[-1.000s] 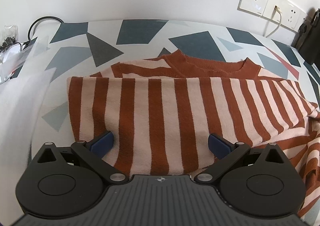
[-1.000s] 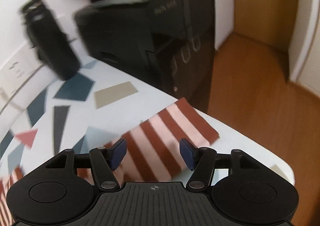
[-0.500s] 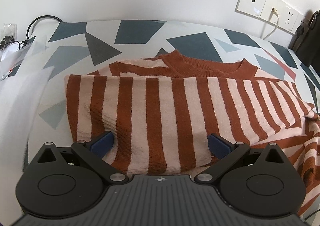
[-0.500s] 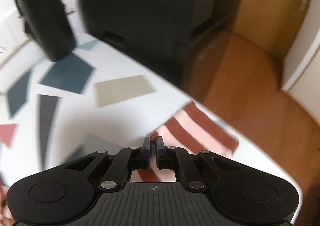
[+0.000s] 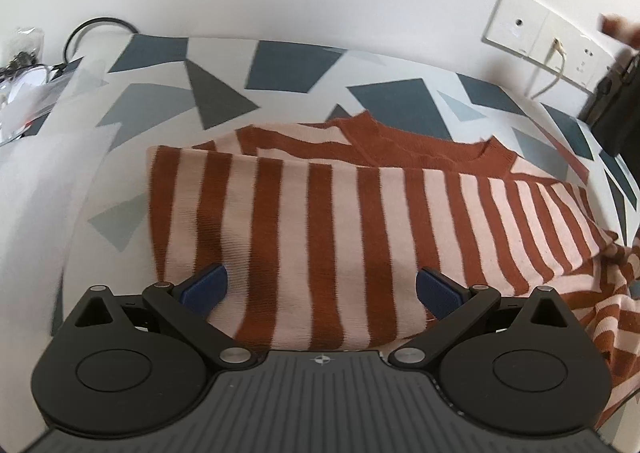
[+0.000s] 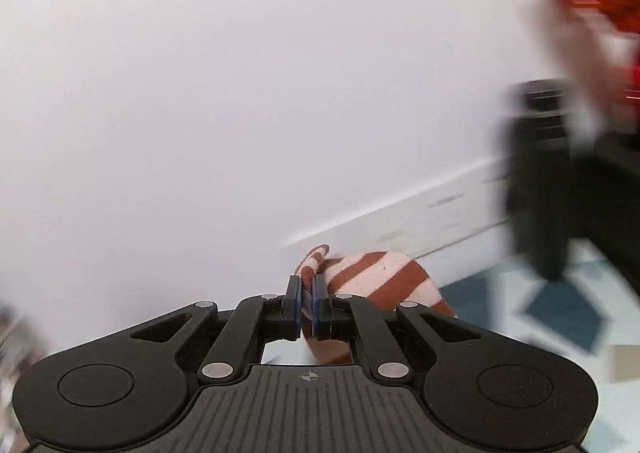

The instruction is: Fold clothes

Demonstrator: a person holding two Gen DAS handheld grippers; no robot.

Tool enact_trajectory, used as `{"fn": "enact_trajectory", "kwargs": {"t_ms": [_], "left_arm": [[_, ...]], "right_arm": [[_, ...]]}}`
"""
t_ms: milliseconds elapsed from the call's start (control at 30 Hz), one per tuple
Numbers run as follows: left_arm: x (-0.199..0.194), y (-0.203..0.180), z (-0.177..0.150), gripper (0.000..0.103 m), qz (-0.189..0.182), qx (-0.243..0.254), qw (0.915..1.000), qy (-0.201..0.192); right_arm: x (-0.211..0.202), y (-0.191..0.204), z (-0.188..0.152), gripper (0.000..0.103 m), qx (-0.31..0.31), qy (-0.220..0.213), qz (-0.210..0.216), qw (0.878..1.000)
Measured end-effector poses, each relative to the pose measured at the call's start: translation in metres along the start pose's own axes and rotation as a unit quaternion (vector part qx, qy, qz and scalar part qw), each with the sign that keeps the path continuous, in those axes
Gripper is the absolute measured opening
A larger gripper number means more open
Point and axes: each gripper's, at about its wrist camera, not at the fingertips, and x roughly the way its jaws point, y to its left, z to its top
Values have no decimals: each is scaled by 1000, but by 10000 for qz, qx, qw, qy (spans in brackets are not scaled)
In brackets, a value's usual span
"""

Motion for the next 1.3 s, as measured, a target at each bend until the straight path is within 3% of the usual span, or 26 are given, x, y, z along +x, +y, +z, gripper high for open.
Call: {"fn": "enact_trajectory", "kwargs": {"t_ms": [100, 267, 400, 833, 1033, 1300], "left_arm": [[-1, 12, -1, 102, 60, -208, 9998, 11], [-3, 22, -3, 102, 108, -251, 9996, -1], [-3, 24, -4, 102, 162, -237, 9996, -2], [1, 20, -3, 102, 277, -56, 9996, 28], [1, 20, -5, 102, 267, -1, 9996, 32], [1, 21, -8, 102, 311, 35, 9995, 53]], "right_arm": [[24, 31, -25, 4, -405, 565, 430, 9967], [52, 35, -88, 4, -506, 1642, 488, 9839], [44, 35, -126, 4, -407, 2033, 453, 9772], [14, 25, -129, 4, -109, 2077, 251, 9778], [9, 26, -133, 4, -286, 2068, 143, 9779], [11, 17, -146, 5, -190, 2388, -110, 9708]]}}
